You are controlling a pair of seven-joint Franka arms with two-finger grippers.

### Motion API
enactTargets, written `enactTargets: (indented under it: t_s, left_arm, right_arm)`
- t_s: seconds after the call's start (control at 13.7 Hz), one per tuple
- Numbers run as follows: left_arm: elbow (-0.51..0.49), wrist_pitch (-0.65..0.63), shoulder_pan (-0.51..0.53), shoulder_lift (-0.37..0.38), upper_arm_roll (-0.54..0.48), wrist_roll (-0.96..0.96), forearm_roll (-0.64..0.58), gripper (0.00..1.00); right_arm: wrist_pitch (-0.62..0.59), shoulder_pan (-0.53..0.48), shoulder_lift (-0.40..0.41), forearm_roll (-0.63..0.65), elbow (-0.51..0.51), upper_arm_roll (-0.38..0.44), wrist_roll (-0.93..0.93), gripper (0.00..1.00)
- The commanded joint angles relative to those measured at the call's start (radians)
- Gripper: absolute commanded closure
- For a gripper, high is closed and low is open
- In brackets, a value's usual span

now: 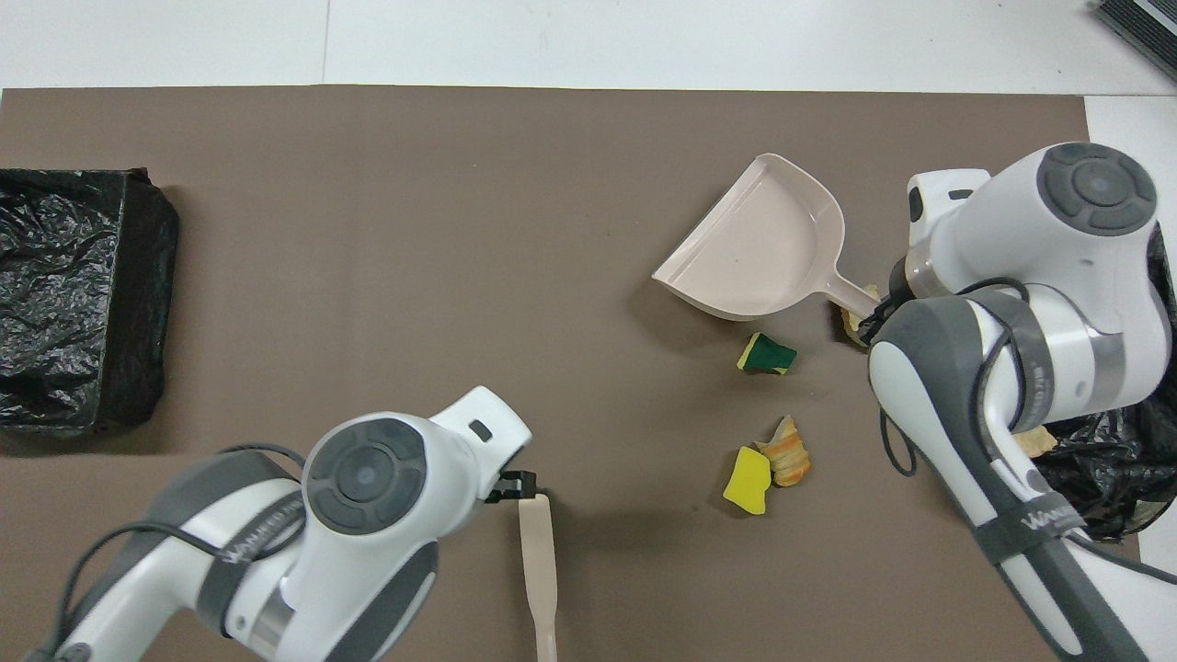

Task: Sweep and dump trash in bin
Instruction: 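Set the dustpan down mid-table with the right gripper and withdraw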

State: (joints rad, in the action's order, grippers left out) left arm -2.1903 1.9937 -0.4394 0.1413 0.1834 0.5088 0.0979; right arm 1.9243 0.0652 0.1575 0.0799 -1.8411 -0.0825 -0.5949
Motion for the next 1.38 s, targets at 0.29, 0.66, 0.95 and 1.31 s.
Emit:
enactTargets:
  t_s: [0.29,0.66,0.95,1.31]
  left_arm:
    - [0.307,-0.148,0.231,-0.095,0.013,-0.268,-0.076,0.00]
    - [0.559,-0.276,0.255,-0.203,0.011,-0.268,-0.127,0.00]
    - [0.567,-0.321,0.321,-0.161,0.010,-0.334,-0.116,0.00]
    - [0.488,-0.319,0.387,-0.080,0.007,-0.352,-0.122,0.00]
  right_arm:
    - [0.102,0.191,0.060,-0.106,0.003,0.001,0.473,1.00]
    - [0.104,0.398,0.183,-0.100,0.129,0.001,0.897,1.00]
    - [0.102,0.522,0.258,-0.086,0.186,0.004,1.092,1.00]
    - [0.087,0.594,0.278,-0.095,0.233,0.003,1.227,1.00]
